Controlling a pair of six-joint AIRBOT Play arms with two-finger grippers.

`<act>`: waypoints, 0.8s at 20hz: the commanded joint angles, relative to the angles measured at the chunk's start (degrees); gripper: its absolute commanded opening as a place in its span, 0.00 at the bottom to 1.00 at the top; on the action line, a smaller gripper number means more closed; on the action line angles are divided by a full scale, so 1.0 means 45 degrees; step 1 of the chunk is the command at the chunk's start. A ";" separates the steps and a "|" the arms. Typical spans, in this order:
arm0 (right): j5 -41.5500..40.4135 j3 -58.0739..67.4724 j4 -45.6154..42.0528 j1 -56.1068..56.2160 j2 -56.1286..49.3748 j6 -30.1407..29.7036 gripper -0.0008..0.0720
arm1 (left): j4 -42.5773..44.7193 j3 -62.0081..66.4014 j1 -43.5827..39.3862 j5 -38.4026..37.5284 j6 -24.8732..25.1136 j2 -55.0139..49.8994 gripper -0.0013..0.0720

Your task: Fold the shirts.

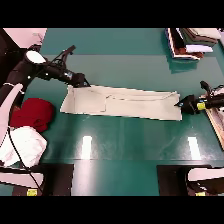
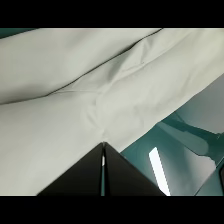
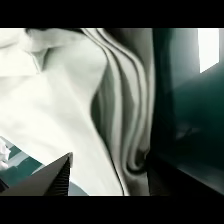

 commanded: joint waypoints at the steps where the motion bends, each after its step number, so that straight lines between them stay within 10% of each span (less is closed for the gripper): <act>1: -0.1030 -0.0316 0.0709 0.0466 -0.0019 -0.0525 0.62 | 0.0209 0.0019 -0.1156 0.1365 -0.0753 -0.0078 0.06; 2: -0.1049 -0.0316 0.0855 0.0544 -0.0019 -0.0651 0.36 | 0.0209 0.0044 -0.1467 0.1613 -0.0753 -0.0175 0.06; 4: -0.0947 -0.0296 0.0971 0.0772 -0.0015 -0.0797 0.24 | 0.0160 0.0087 -0.2132 0.2098 -0.0763 -0.0602 0.06; 5: -0.0665 -0.0189 0.0976 0.0772 -0.0015 -0.0816 0.03 | 0.0155 0.0083 -0.2414 0.2259 -0.0811 -0.0860 0.06; 16: 0.2365 0.5702 0.0976 0.2560 0.2788 0.2443 0.03 | 0.0170 0.3891 -0.4741 0.2200 -0.2147 -0.4809 0.06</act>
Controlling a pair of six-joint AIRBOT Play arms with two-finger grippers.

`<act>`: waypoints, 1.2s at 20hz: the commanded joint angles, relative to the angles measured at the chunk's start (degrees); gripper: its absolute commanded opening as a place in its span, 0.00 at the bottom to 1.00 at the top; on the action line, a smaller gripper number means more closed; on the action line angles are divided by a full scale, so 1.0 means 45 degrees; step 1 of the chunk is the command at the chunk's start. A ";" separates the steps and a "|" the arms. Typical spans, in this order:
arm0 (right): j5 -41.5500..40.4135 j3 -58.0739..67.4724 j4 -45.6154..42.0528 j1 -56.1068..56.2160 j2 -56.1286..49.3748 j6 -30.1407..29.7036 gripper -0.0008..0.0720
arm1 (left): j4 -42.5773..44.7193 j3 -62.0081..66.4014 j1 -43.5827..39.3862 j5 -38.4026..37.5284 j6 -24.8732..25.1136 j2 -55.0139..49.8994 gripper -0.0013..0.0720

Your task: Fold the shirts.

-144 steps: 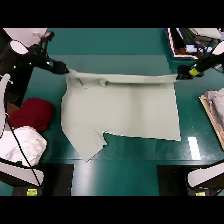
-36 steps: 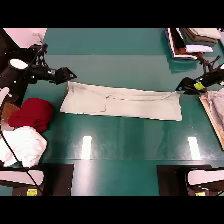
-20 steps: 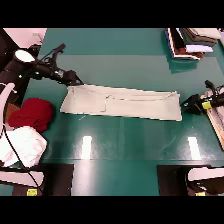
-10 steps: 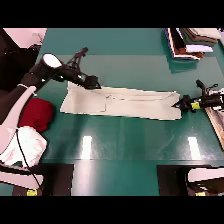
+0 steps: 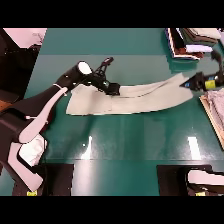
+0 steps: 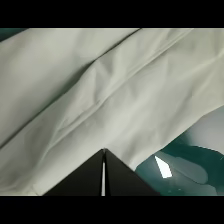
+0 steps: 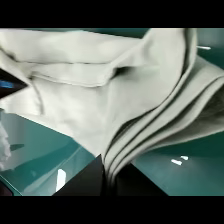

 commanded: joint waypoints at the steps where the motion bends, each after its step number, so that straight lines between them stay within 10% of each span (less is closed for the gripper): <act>1: 0.0753 0.2414 0.0039 0.1209 0.0510 0.1394 0.03 | 0.0005 0.1345 -0.0622 0.0083 -0.0714 -0.1302 0.06; 12: 0.1234 0.8534 0.0039 0.6416 -0.2302 0.2404 0.03 | 0.0316 0.2346 -0.0763 0.0777 -0.1273 -0.2297 0.06; 24: -0.1593 0.7820 0.0049 0.8893 -0.2526 0.1617 0.03 | 0.3478 0.2458 0.1379 -0.1530 -0.1122 -0.0743 0.06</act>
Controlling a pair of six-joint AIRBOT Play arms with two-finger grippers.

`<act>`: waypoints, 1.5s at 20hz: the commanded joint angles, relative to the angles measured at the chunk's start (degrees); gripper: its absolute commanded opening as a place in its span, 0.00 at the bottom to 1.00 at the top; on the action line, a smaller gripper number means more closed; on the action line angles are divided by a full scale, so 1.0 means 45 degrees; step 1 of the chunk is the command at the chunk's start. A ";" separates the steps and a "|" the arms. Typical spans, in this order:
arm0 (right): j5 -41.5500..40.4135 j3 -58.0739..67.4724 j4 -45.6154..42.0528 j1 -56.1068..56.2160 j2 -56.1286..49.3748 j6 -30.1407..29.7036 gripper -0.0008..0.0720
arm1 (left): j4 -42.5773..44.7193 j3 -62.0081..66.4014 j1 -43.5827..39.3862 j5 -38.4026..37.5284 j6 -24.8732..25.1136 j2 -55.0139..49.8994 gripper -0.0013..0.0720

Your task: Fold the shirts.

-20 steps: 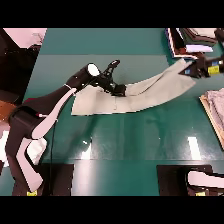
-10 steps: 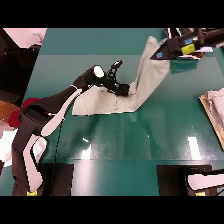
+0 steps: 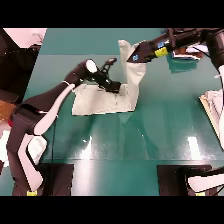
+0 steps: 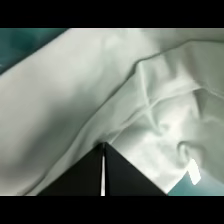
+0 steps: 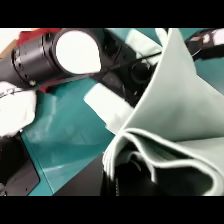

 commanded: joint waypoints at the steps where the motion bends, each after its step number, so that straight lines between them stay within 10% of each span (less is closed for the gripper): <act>1: -0.1394 -0.0010 0.0000 0.1064 -0.0277 -0.0398 0.03 | 0.1452 0.0063 0.1457 -0.0952 0.0102 0.1161 0.06; 8: -0.5357 0.0583 0.0287 0.4201 -0.3395 -0.2123 0.05 | 0.2317 0.0175 0.5387 -0.2050 0.0131 0.4483 0.06; 11: -0.7145 0.0777 0.2788 0.5260 -0.4736 -0.4090 0.59 | 0.2312 0.0170 0.6300 -0.2098 0.0131 0.5357 0.06; 22: -0.2327 -0.5221 -0.2346 0.0029 -0.0393 -0.0903 0.46 | 0.1957 0.0160 0.6518 -0.3405 0.0554 0.5639 0.06; 23: -0.2492 -0.6173 -0.2181 -0.0729 -0.0068 -0.0767 0.52 | 0.1783 0.0160 0.6518 -0.3342 0.0559 0.5639 0.06; 25: -0.2647 -0.7616 -0.1311 -0.1977 0.0121 -0.0767 1.00 | 0.1520 0.0160 0.6518 -0.3162 0.0563 0.5639 0.06; 30: -0.3517 -0.9355 0.1807 -0.2798 -0.0957 -0.0986 0.93 | 0.1457 0.0160 0.6154 -0.2783 0.0908 0.5629 0.06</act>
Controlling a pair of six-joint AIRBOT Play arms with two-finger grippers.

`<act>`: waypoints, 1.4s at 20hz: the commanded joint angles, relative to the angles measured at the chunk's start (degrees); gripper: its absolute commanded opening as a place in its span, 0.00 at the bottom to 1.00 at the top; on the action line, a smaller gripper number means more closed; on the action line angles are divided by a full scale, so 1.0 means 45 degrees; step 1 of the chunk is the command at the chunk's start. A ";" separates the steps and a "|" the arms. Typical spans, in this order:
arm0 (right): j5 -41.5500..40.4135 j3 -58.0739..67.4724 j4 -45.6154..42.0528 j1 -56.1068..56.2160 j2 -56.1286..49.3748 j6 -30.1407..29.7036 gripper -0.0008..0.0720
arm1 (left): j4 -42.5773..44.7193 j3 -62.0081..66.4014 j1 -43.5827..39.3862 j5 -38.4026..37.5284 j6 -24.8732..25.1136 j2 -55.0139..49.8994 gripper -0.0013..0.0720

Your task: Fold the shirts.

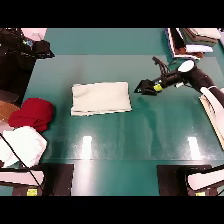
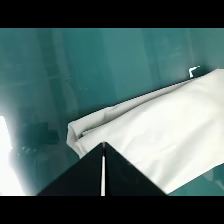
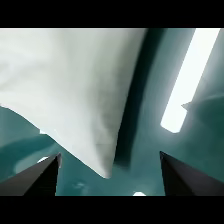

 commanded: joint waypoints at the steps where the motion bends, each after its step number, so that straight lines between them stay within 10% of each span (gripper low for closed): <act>1: -0.0525 -0.1049 0.2123 -0.0340 -0.0777 -0.0432 0.93 | -0.0112 -0.0005 -0.0359 0.0287 0.0253 0.0000 0.06; 9: -0.0738 0.2011 0.4158 0.2380 -0.3691 -0.0661 0.88 | -0.0112 -0.0005 -0.1341 0.0622 0.1141 0.0000 0.06; 14: -0.1083 0.3565 0.4090 0.3327 -0.4274 -0.0976 0.03 | -0.0121 -0.0005 -0.1341 0.0272 0.1132 0.0000 0.06; 28: 0.0986 0.1073 -0.1020 -0.4265 0.4061 0.1404 0.03 | -0.0136 -0.0005 -0.3871 -0.0010 0.1103 0.0000 0.06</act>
